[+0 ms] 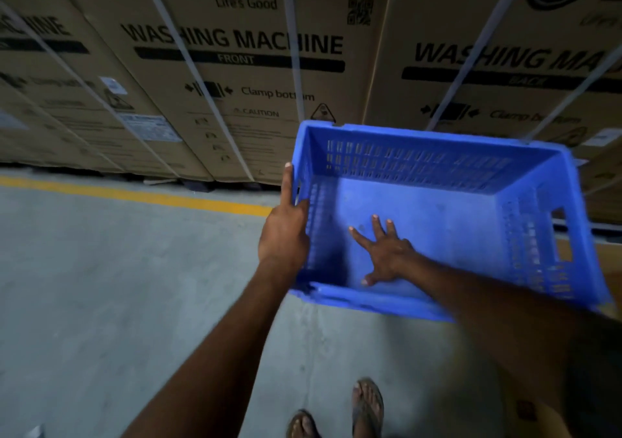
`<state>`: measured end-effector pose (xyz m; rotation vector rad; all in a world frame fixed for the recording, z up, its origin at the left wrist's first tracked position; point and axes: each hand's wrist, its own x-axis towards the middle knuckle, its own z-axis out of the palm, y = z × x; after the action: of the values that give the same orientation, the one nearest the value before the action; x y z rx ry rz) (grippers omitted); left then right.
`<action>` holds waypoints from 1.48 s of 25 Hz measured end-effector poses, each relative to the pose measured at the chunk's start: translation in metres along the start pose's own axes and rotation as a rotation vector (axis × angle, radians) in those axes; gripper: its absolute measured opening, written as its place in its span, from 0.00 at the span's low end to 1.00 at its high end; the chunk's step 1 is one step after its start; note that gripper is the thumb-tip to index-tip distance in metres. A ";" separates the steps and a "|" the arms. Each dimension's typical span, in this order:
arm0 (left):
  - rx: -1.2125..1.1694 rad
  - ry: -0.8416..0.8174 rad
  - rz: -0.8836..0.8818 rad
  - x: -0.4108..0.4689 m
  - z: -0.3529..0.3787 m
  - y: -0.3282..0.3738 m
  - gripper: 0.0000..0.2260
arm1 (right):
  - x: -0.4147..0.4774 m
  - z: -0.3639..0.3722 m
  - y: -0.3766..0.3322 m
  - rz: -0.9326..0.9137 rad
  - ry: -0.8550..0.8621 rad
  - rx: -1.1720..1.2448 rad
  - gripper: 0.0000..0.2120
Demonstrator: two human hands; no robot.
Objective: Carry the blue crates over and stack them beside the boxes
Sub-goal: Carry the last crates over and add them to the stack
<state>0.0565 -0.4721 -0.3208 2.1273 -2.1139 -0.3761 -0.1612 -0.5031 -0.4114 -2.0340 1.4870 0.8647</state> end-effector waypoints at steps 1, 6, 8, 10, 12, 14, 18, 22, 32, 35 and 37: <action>-0.032 0.003 -0.002 -0.006 -0.004 0.001 0.24 | -0.014 -0.013 -0.004 -0.018 -0.055 0.055 0.53; -0.159 -0.031 0.036 -0.047 0.005 -0.020 0.38 | -0.115 -0.011 -0.039 -0.157 0.294 0.224 0.25; -0.336 -0.029 -0.055 -0.066 0.006 -0.017 0.32 | -0.144 0.006 -0.052 -0.108 0.471 -0.026 0.23; -0.396 0.016 -0.154 -0.061 0.003 -0.013 0.26 | -0.145 -0.003 -0.057 -0.006 0.457 0.008 0.21; -0.416 0.018 -0.121 -0.057 0.006 -0.017 0.23 | -0.139 -0.004 -0.057 0.068 0.452 0.117 0.21; -0.478 -0.034 -0.103 -0.054 0.012 -0.023 0.20 | -0.135 0.001 -0.057 0.101 0.548 0.087 0.23; -0.522 -0.102 -0.263 -0.059 0.016 -0.014 0.14 | -0.136 0.014 -0.062 0.141 0.684 0.064 0.22; 0.087 0.252 0.192 -0.094 0.028 -0.008 0.21 | -0.137 0.008 -0.066 0.184 0.755 0.023 0.26; 0.043 0.189 0.137 -0.124 0.037 0.008 0.21 | -0.164 0.057 -0.051 0.346 0.854 0.192 0.26; 0.048 -0.060 0.155 -0.126 0.014 0.000 0.21 | -0.186 0.044 -0.041 0.222 0.560 0.244 0.24; 0.077 -0.202 0.242 -0.140 -0.013 0.000 0.20 | -0.211 0.050 -0.034 0.189 0.439 0.233 0.26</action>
<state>0.0606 -0.3336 -0.2957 1.9109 -2.5016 -0.5080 -0.1838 -0.3198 -0.2924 -2.0106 1.9367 0.2937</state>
